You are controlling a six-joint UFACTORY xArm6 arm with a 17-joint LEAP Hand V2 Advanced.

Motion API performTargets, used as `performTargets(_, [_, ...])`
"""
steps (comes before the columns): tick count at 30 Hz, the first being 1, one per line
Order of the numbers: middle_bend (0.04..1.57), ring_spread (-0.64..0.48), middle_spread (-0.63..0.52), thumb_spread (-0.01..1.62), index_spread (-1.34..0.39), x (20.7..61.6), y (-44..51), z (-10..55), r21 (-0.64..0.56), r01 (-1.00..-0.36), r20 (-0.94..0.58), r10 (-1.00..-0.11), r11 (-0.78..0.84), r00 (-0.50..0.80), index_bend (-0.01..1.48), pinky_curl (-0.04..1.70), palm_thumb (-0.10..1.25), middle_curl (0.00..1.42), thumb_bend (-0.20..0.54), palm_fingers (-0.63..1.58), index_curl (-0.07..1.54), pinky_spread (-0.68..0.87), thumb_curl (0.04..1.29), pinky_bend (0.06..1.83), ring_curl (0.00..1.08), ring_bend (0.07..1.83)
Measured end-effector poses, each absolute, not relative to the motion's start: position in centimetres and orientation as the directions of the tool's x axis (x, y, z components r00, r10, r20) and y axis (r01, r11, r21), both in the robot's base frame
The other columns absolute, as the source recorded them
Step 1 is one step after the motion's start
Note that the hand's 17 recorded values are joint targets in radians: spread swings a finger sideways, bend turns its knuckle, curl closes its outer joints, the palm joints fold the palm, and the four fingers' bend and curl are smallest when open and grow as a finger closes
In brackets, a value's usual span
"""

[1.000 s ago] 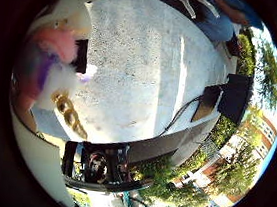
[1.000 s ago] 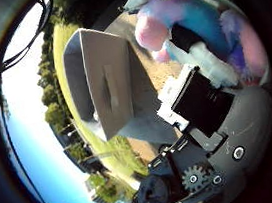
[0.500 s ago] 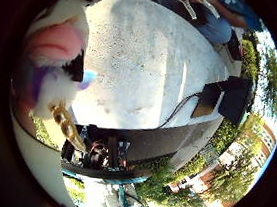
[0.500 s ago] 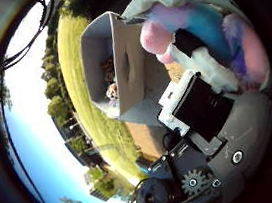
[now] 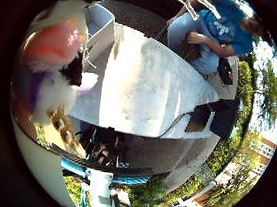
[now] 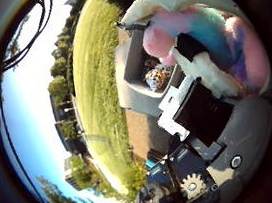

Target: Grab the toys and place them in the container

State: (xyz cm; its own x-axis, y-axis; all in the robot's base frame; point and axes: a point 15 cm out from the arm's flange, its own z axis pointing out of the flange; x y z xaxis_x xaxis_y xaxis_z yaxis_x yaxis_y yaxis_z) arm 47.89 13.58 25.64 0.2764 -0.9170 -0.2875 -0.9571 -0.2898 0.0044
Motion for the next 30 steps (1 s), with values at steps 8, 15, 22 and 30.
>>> performTargets(8, [1.32, -0.13, -0.20, 1.18, -1.01, 47.5, 26.2, 25.2, -0.096, -0.928, -0.356, -0.859, -0.359, 0.369, 1.08, 1.00, 0.90, 1.09, -0.021, 0.74, -0.02, 0.11, 0.70, 1.54, 0.84, 1.54])
performTargets(15, [1.24, -0.06, -0.17, 1.21, -0.89, 52.6, 31.8, 21.3, -0.163, -0.919, -0.343, -0.853, -0.358, 0.393, 1.13, 0.97, 0.88, 1.02, -0.024, 0.75, 0.00, 0.14, 0.64, 1.42, 0.78, 1.48])
performTargets(22, [0.59, 0.13, -0.05, 1.19, -0.45, 53.3, 32.5, 15.9, -0.033, -0.906, -0.351, -0.844, -0.422, 0.406, 1.01, 0.86, 0.79, 0.72, -0.038, -0.15, 0.06, 0.29, 0.58, 1.13, 0.62, 1.07])
performTargets(30, [0.17, 0.27, 0.05, 1.16, -0.45, 52.4, 29.7, 13.2, 0.077, -0.858, -0.365, -0.815, -0.507, 0.450, 0.55, 0.62, 0.79, 0.46, -0.022, -0.15, 0.05, 0.44, 0.53, 0.86, 0.35, 0.59])
